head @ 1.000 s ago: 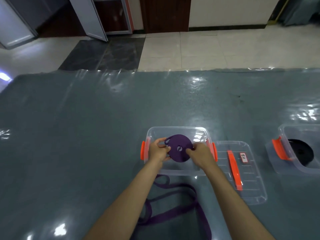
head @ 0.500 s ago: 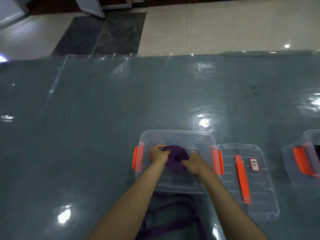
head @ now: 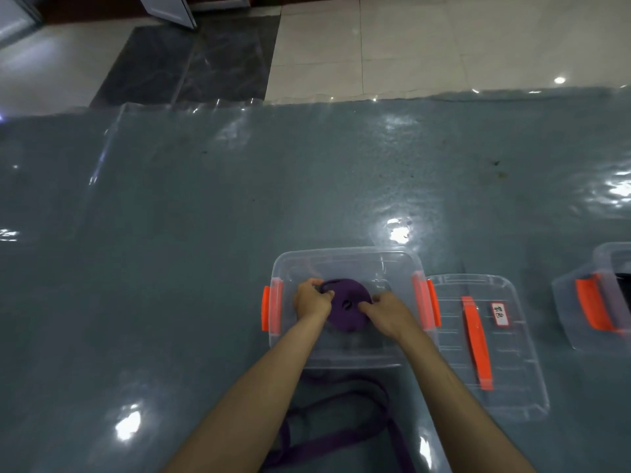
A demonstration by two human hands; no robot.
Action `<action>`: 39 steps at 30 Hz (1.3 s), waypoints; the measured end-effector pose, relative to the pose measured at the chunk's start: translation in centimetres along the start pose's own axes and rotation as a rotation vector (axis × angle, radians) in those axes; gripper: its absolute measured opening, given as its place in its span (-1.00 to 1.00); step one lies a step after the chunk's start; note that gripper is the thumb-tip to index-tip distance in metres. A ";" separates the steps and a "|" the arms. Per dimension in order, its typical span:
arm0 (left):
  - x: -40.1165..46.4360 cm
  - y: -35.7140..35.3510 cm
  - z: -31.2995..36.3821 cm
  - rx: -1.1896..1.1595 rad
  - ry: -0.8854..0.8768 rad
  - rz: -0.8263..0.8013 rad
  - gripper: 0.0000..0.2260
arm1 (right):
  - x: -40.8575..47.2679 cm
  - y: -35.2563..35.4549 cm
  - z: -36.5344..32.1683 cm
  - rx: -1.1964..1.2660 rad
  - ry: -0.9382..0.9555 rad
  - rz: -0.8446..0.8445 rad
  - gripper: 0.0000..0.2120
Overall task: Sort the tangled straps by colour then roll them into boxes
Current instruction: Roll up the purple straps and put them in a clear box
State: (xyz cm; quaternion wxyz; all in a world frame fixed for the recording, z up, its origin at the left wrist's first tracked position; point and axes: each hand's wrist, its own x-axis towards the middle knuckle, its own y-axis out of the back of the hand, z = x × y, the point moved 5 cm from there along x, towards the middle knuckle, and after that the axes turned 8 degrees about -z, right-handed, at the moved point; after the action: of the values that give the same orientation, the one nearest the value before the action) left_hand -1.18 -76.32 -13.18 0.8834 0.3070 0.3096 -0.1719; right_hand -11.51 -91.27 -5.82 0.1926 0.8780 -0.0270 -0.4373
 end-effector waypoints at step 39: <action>-27.7 7.8 -7.5 0.291 -0.771 -0.243 -0.39 | -21.8 -7.9 4.3 -0.274 0.981 0.317 -0.67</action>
State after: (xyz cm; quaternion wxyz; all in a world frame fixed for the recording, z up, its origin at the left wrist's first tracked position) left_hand -21.41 -62.42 3.63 0.8553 0.3028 -0.0364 -0.4188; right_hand -29.26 -80.61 5.51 0.3592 0.9313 -0.0090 0.0594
